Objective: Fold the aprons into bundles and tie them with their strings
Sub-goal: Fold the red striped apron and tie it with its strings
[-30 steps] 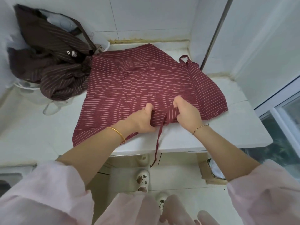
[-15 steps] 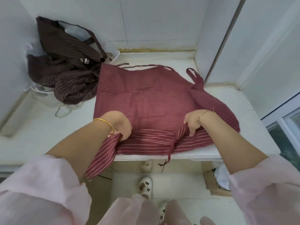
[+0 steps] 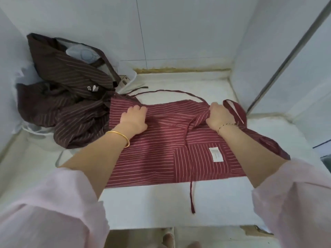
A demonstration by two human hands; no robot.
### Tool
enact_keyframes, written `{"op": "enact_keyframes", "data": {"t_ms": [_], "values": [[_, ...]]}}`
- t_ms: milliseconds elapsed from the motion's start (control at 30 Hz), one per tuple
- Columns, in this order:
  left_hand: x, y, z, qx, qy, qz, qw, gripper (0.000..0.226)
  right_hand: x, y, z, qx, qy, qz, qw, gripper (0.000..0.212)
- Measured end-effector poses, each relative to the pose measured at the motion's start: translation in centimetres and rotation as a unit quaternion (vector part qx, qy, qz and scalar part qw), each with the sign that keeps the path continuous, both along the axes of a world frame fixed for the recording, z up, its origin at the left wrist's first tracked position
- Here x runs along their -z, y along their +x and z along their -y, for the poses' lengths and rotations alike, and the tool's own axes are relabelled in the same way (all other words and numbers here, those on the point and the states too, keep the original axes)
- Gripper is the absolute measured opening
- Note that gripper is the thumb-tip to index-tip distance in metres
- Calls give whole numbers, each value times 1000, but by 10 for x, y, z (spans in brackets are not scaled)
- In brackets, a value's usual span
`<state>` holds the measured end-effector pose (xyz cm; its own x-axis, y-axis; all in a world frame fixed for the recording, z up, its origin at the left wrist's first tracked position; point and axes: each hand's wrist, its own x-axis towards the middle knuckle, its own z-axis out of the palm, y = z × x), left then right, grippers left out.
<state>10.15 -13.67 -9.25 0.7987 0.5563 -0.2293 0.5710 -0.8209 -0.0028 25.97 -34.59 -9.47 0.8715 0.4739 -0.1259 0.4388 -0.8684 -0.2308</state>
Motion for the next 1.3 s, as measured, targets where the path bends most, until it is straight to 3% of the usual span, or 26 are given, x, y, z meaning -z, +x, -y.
{"op": "enact_keyframes", "data": {"t_ms": [100, 200, 300, 433, 533, 667, 767, 833, 900, 1000, 1067, 1133, 1200, 1233, 1300], "values": [[30, 15, -13, 30, -55, -46, 997, 66, 28, 12, -16, -31, -71, -37, 996, 31], [48, 31, -29, 67, -59, -38, 995, 57, 46, 24, -32, -57, 0, -8, 998, 14], [56, 39, -39, 93, -80, -40, 992, 44, 52, 29, -41, -104, 49, -35, 993, 13], [59, 43, -46, 146, -92, -70, 983, 40, 61, 35, -45, -123, -3, -56, 991, 4], [60, 35, -37, 190, -104, -117, 969, 41, 63, 36, -36, -62, -25, -40, 997, 14], [59, 21, -25, 216, -118, -128, 961, 30, 64, 30, -24, -93, -129, -100, 982, 20], [50, 24, -36, 134, -174, -77, 973, 11, 57, 33, -29, -185, -72, -176, 964, 27], [49, 27, -48, 83, -189, -66, 976, 9, 50, 36, -33, -178, -28, -238, 954, 23], [52, 27, -58, 54, -167, -71, 982, 11, 49, 44, -33, -125, 21, -305, 944, 22], [59, 25, -63, 14, -134, -79, 988, 16, 59, 59, -32, 52, 159, -341, 925, 17], [62, 30, -58, 19, -130, -62, 989, 24, 65, 64, -29, 140, 209, -303, 919, 21], [63, 39, -46, 31, -152, -14, 988, 31, 70, 62, -29, 111, 174, -238, 949, 32], [61, 49, -33, 48, -167, 2, 985, 33, 70, 59, -28, -15, 87, -100, 991, 50], [61, 53, -27, 63, -164, -5, 984, 32, 67, 55, -27, -96, 35, -13, 995, 57], [64, 61, -21, 82, -151, -10, 985, 30, 65, 48, -26, -249, -18, 114, 962, 62]]}}
